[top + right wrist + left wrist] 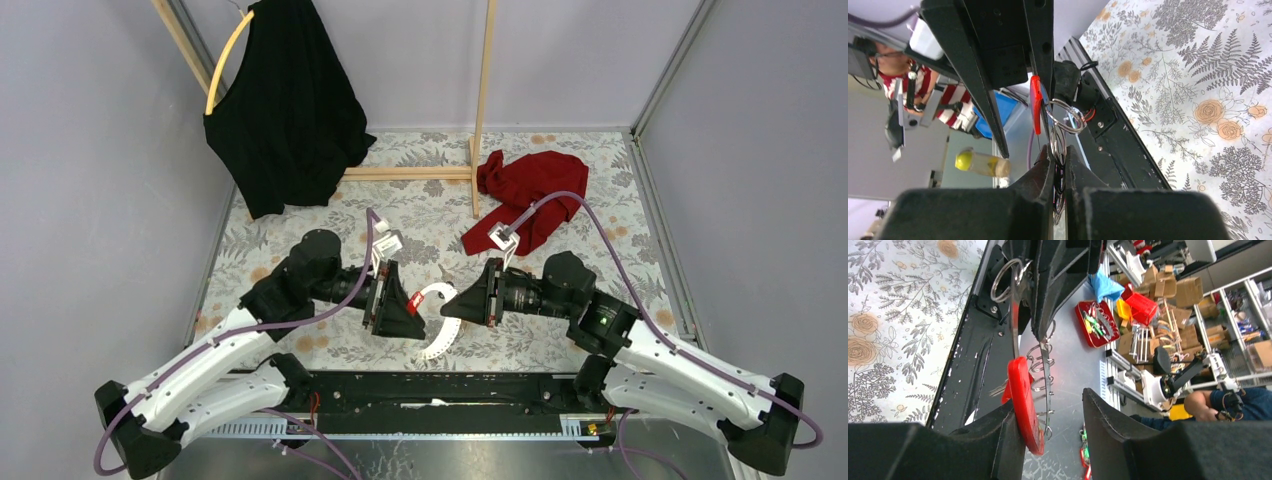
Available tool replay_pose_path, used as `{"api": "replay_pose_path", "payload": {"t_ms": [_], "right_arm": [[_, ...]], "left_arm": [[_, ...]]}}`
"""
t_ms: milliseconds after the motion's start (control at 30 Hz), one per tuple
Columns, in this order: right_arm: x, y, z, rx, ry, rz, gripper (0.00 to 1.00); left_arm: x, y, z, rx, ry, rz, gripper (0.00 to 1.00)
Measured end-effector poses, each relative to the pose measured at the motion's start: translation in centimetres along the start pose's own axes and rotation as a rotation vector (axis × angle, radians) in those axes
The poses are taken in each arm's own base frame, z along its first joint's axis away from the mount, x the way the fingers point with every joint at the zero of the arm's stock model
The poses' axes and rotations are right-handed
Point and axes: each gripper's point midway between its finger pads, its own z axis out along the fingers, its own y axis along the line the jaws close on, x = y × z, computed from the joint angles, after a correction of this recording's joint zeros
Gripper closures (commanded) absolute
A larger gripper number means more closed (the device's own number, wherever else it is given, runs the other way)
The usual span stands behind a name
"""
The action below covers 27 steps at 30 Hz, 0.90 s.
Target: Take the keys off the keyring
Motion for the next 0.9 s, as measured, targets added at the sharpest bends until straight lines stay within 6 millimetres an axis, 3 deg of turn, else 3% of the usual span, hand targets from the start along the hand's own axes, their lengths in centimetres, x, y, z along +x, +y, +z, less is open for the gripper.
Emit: {"api": "replay_pose_path", "payload": {"t_ms": [467, 567, 633, 700, 867, 900], "right_arm": [[-4.0, -0.4, -2.0, 0.048, -0.283, 0.119, 1.0], [-4.3, -0.4, -2.0, 0.052, -0.302, 0.133, 1.0], [-4.5, -0.3, -2.0, 0.047, -0.31, 0.137, 0.98], [-4.6, -0.4, -1.9, 0.048, -0.314, 0.147, 0.82], [-4.6, -1.3, -2.0, 0.089, -0.32, 0.124, 0.08], [-4.5, -1.7, -2.0, 0.11, -0.318, 0.111, 0.01]], "left_arm": [[-3.4, 1.3, -0.2, -0.018, -0.26, -0.262, 0.74], [-4.4, 1.0, -0.3, -0.011, -0.304, -0.293, 0.84], [-4.8, 1.1, -0.3, -0.014, -0.322, -0.314, 1.0], [-5.0, 1.1, -0.4, -0.015, -0.334, -0.314, 1.0], [-5.4, 1.3, -0.5, -0.056, -0.344, -0.355, 1.0], [-5.6, 1.3, -0.6, -0.069, -0.347, -0.365, 1.0]]}}
